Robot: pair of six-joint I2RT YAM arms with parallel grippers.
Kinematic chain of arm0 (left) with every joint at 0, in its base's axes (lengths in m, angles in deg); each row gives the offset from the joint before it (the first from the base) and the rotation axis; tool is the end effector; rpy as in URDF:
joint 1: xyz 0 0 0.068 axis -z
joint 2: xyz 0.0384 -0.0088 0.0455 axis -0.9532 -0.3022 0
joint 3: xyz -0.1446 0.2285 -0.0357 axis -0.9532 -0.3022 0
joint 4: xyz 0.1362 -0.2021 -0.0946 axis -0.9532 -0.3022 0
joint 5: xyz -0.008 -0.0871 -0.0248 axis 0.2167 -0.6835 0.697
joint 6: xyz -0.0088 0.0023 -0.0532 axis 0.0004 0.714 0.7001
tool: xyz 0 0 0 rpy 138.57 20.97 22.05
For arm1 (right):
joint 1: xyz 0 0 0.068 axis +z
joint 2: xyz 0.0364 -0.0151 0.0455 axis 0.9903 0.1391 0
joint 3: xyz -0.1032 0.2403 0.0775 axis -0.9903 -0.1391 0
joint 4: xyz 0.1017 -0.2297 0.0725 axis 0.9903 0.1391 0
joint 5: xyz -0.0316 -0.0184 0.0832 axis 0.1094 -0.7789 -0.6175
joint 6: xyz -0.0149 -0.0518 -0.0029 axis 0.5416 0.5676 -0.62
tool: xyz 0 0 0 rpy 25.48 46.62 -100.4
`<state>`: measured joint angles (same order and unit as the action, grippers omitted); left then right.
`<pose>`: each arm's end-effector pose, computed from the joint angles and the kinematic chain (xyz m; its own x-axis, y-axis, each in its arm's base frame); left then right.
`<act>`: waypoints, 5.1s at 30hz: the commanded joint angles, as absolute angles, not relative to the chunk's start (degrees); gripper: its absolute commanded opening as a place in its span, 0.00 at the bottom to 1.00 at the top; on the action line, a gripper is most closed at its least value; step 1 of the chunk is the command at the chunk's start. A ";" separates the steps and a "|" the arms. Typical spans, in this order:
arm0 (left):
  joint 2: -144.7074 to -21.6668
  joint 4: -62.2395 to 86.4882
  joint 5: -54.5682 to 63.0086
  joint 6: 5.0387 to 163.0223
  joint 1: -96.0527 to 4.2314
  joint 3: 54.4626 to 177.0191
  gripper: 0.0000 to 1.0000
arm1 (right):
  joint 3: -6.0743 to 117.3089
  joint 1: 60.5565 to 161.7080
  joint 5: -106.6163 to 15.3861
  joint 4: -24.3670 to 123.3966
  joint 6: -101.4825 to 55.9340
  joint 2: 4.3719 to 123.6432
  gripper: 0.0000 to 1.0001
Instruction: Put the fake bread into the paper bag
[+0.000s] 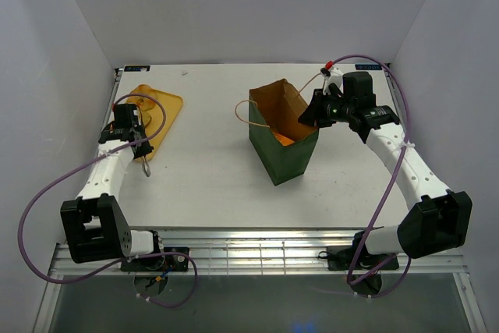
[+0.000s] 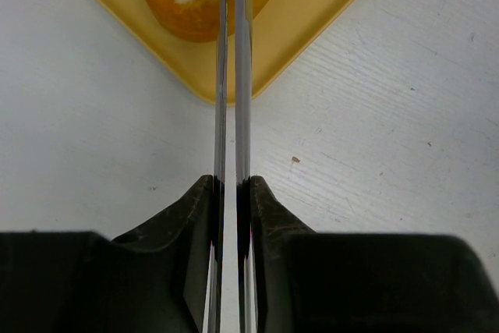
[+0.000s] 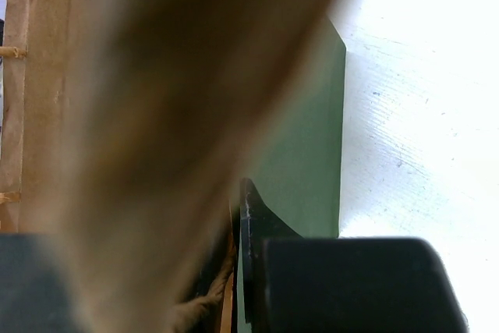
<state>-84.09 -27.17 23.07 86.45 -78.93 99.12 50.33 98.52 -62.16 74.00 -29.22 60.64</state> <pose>0.2632 0.0366 0.2468 -0.7667 -0.3270 -0.5524 -0.4060 0.9136 0.0228 0.2877 0.1006 0.3423 -0.6362 0.0296 -0.7710 -0.4571 0.7905 0.4075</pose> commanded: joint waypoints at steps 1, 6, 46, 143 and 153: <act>-81.26 -26.80 22.33 87.21 -78.83 99.82 0.13 | 49.77 98.53 -62.67 72.74 -28.53 58.78 0.14; -76.88 -28.91 20.13 88.44 -78.83 100.08 0.06 | 50.03 98.53 -62.58 72.83 -28.70 58.95 0.14; -71.32 -29.71 -1.48 99.08 -77.68 120.46 0.00 | 52.58 98.53 -61.53 75.37 -28.70 59.92 0.14; -52.18 -21.61 4.74 104.27 -53.25 109.58 0.49 | 56.53 99.58 -58.19 79.94 -30.29 57.72 0.83; -48.65 -28.38 11.60 102.86 -53.25 105.98 0.49 | 59.26 99.94 -57.22 83.37 -28.18 53.68 0.90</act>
<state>-49.36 -25.57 8.51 104.20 -53.43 106.95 55.90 99.76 -57.53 82.15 -29.81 56.31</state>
